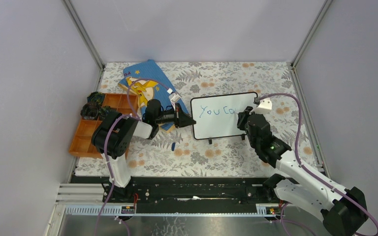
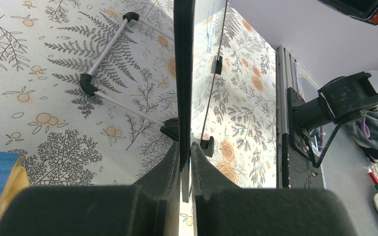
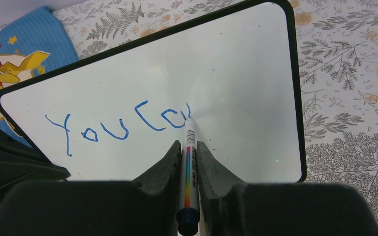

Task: Write a sentence on the whiteboard

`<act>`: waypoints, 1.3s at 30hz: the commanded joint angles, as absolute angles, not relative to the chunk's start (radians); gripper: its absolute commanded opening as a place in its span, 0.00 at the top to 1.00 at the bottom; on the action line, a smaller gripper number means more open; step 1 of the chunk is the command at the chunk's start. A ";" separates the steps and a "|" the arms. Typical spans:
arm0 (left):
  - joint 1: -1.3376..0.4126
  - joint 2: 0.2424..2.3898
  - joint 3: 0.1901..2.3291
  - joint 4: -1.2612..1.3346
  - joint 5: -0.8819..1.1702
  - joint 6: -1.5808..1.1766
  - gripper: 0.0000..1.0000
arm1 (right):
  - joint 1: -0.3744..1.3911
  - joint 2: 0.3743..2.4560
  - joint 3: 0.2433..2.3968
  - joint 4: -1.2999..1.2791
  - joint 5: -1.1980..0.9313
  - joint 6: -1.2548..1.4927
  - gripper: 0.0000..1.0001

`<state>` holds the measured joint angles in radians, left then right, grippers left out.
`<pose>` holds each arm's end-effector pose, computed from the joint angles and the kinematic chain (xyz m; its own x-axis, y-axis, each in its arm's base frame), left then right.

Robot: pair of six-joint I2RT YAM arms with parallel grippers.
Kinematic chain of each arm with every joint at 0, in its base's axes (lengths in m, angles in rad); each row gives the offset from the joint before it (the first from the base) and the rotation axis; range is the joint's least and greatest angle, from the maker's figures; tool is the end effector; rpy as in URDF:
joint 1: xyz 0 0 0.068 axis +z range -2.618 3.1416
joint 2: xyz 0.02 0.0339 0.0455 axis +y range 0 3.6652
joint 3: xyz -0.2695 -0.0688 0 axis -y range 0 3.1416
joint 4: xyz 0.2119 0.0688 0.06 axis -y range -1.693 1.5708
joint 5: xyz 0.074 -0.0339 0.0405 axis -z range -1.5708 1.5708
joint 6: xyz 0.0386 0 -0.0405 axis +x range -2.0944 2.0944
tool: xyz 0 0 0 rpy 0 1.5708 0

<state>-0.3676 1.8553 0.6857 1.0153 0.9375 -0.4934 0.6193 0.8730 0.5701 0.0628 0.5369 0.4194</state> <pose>0.2961 -0.1474 0.1856 -0.5791 -0.0773 -0.8116 0.7740 0.2605 -0.5771 0.1508 0.0832 0.2886 -0.2152 0.2763 -0.9367 -0.0072 0.9587 0.2844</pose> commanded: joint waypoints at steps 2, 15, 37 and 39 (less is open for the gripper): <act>-0.388 1.861 0.680 0.917 0.919 -0.439 1.00 | 0.612 0.861 0.557 0.048 0.509 0.449 1.00; -0.391 1.861 0.680 0.914 0.919 -0.434 1.00 | 0.611 0.876 0.599 0.067 0.541 0.426 1.00; -0.392 1.864 0.681 0.912 0.920 -0.433 1.00 | 0.593 0.904 0.660 0.099 0.598 0.385 1.00; -0.393 1.862 0.681 0.913 0.920 -0.433 1.00 | 0.590 0.900 0.658 0.097 0.604 0.385 1.00</act>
<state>-0.3721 1.8519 0.6880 1.0023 0.9352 -0.4835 0.6083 0.9077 0.6098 0.0578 0.5415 0.4042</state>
